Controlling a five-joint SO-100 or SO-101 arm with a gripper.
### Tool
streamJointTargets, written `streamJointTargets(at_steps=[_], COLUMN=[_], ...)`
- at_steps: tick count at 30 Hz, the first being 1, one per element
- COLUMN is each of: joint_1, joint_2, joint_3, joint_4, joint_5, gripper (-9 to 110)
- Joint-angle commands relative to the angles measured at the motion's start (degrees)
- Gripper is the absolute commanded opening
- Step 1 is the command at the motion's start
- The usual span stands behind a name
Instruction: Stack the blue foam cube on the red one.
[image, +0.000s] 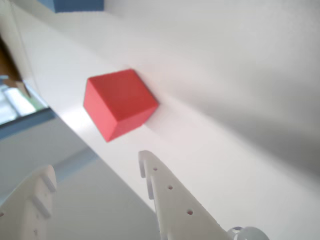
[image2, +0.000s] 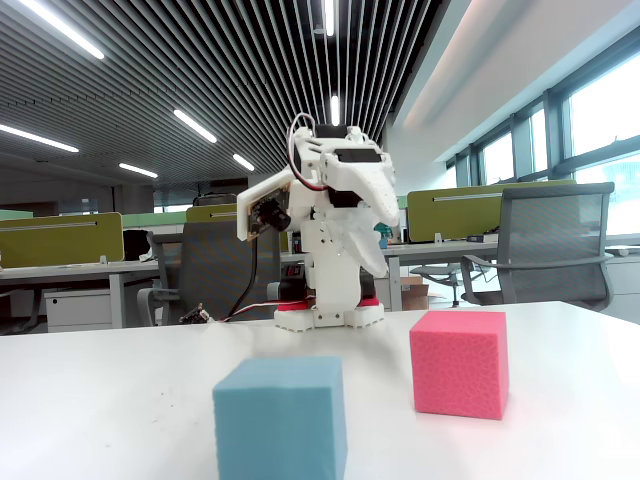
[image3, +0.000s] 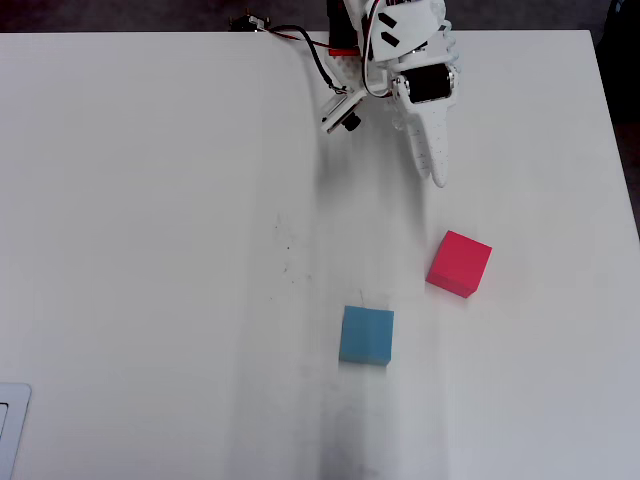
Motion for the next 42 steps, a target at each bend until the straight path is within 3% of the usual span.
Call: streamJointTargets(at_steps=[1, 42], joint_1=[-0.18, -0.18], joint_2=[0.44, 0.44], joint_3=[-0.53, -0.53], joint_4=[-0.62, -0.62], joint_5=[0.09, 0.09], gripper=[23, 25])
